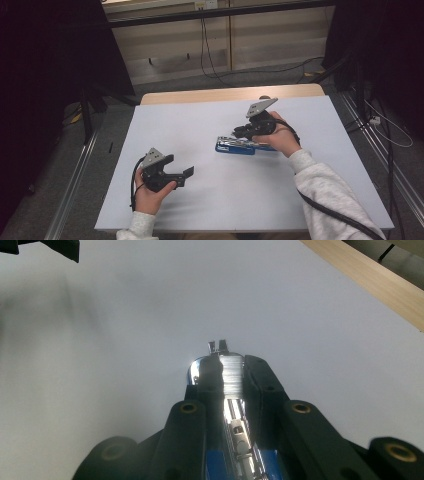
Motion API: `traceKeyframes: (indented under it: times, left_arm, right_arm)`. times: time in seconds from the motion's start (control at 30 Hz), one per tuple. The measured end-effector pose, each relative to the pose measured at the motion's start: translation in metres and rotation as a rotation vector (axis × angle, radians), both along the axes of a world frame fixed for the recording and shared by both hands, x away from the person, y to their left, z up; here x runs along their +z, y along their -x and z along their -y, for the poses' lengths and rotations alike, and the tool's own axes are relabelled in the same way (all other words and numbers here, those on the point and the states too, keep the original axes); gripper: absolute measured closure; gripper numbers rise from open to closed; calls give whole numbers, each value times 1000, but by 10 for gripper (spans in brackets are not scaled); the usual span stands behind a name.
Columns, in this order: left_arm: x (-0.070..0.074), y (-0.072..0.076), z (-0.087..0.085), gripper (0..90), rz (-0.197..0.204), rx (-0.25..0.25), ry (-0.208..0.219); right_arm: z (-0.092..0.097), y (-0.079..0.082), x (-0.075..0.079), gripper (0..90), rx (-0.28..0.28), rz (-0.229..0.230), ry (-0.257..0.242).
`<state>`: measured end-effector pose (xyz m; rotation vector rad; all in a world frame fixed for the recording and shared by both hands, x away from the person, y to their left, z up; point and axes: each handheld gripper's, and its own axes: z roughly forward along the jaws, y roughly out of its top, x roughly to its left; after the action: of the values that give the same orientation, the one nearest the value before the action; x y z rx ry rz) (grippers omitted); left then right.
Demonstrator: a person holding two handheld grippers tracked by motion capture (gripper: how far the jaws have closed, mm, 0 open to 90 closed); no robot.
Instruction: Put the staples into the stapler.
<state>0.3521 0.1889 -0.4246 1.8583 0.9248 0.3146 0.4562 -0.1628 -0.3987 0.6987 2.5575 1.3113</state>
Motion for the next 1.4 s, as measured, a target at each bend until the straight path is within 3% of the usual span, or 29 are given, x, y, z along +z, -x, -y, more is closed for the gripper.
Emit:
traceKeyframes:
  times: [0.87,1.4]
  left_arm:
    - [-1,-1,-1,67,1,1,-8]
    - [-1,-1,0,67,-4,5,-7]
  right_arm:
    - [-20,-12,-10,792,49,12,39]
    - [-26,-20,-19,792,80,13,38]
